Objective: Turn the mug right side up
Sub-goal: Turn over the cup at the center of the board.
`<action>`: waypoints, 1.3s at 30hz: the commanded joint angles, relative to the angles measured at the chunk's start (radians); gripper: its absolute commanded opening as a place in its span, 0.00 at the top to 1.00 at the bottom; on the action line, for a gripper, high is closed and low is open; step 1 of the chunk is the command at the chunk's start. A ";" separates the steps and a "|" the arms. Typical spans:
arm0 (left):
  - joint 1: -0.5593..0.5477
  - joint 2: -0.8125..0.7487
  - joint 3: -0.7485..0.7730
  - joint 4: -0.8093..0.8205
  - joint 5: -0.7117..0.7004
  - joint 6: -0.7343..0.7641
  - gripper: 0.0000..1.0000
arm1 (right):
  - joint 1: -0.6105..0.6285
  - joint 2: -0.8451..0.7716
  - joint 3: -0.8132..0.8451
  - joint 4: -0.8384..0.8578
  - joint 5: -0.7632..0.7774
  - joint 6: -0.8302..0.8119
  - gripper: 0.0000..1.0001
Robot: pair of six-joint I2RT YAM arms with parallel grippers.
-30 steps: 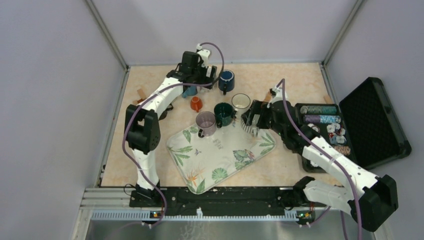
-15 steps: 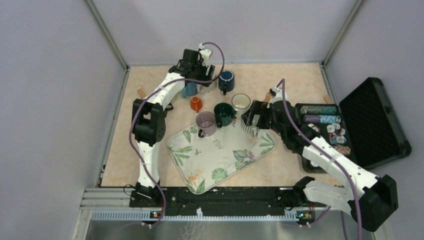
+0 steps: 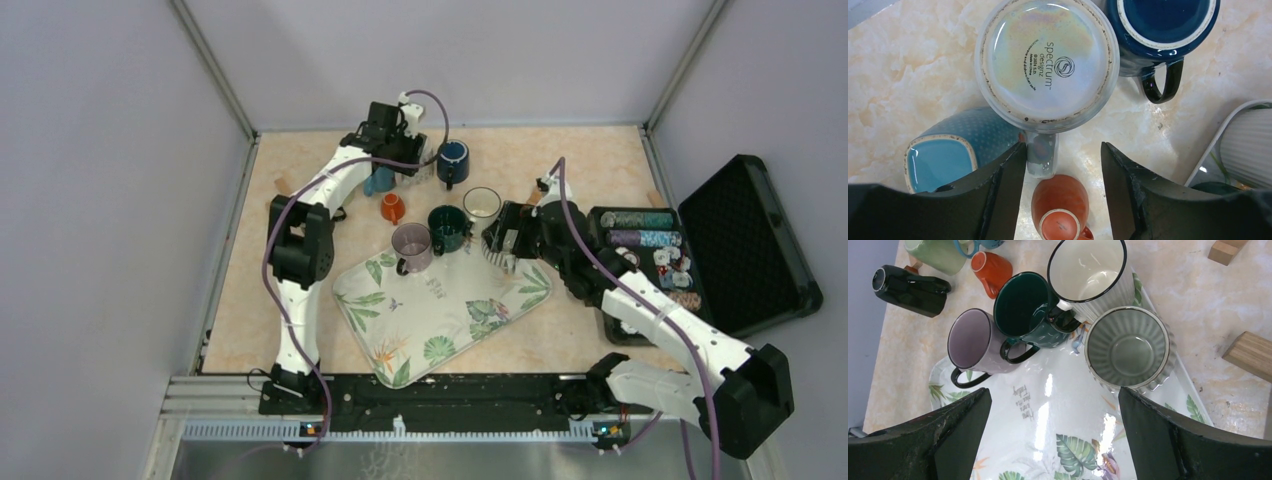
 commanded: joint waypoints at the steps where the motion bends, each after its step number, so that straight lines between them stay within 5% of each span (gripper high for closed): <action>1: 0.003 0.026 0.043 0.005 0.016 -0.003 0.38 | -0.007 0.006 0.047 0.015 0.005 -0.007 0.01; 39: -0.022 0.128 0.190 -0.076 -0.108 -0.083 0.54 | -0.008 0.004 0.022 0.019 0.010 0.003 0.01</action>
